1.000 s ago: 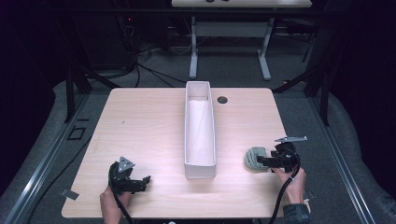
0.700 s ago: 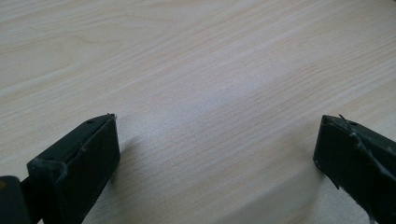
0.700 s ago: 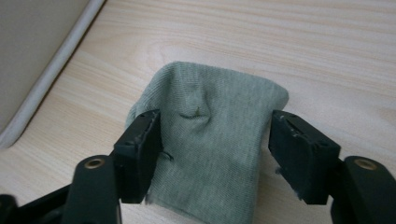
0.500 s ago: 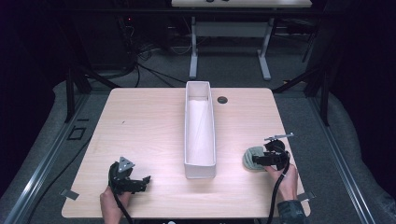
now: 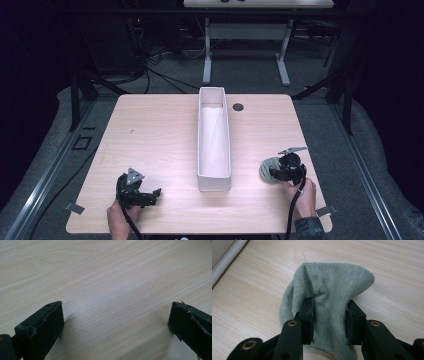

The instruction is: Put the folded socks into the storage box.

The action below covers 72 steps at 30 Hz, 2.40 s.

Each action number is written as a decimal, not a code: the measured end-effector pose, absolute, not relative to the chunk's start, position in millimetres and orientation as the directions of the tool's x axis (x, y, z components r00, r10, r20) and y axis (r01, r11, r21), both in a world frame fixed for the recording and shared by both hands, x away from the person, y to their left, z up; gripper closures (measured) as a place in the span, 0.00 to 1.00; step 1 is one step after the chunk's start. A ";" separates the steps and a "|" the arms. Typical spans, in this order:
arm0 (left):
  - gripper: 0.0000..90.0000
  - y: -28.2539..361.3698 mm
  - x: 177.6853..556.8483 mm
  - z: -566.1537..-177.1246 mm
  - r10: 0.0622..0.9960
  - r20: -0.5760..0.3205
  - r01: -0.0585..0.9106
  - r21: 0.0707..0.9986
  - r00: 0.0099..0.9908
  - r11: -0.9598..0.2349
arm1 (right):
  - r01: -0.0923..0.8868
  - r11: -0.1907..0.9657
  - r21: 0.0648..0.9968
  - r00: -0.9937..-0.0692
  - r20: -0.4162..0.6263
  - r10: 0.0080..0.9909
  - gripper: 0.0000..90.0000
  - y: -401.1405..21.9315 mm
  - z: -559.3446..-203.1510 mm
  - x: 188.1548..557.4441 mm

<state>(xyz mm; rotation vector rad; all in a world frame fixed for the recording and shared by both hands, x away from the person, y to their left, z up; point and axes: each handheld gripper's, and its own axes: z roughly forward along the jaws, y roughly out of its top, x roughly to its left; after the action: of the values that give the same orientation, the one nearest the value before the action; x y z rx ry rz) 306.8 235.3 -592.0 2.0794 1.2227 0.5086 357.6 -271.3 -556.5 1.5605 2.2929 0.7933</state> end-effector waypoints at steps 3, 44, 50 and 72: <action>0.00 235.3 306.8 -592.0 0.874 -0.001 0.615 0.710 0.486 -0.342 | 0.764 0.298 0.571 -0.398 0.054 0.916 0.74 -267.2 -556.0 355.8; 0.00 235.4 306.6 -592.0 0.872 -0.002 0.614 0.711 0.489 -0.343 | 0.696 0.259 0.670 -0.380 0.038 0.924 0.84 -270.3 -539.7 339.4; 0.00 235.4 306.6 -592.0 0.872 -0.001 0.614 0.711 0.489 -0.343 | 0.691 0.254 0.677 -0.375 0.035 0.926 0.84 -272.0 -534.6 337.9; 0.00 235.5 307.3 -592.0 0.871 0.000 0.613 0.710 0.492 -0.346 | 0.649 0.250 0.718 -0.391 0.034 0.920 0.84 -274.2 -506.4 328.9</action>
<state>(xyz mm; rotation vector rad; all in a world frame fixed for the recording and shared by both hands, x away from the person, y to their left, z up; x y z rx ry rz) 307.3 235.5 -592.0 2.0827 1.2153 0.5073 328.9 -274.2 -506.4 1.4330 2.1338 0.9329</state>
